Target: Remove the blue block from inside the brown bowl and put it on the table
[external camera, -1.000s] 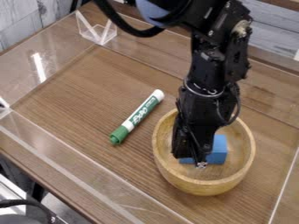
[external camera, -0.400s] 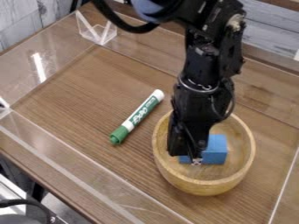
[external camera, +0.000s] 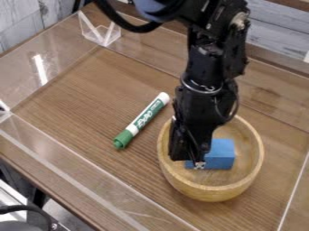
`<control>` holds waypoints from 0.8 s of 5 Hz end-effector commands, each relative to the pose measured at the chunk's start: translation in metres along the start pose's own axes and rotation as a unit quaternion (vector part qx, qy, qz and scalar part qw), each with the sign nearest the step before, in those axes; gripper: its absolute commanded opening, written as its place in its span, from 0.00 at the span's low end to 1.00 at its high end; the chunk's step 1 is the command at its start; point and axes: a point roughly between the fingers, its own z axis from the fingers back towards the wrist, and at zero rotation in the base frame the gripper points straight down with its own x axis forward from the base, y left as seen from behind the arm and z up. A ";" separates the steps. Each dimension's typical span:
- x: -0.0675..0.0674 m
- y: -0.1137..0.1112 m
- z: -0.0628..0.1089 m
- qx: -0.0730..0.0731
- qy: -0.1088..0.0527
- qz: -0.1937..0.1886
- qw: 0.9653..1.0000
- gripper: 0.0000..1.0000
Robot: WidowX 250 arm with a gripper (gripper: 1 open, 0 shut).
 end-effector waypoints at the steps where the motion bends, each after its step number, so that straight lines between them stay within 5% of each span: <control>1: 0.006 0.008 0.020 0.021 -0.027 0.001 0.999 0.00; 4: 0.005 0.009 0.028 0.026 -0.024 -0.003 0.999 0.00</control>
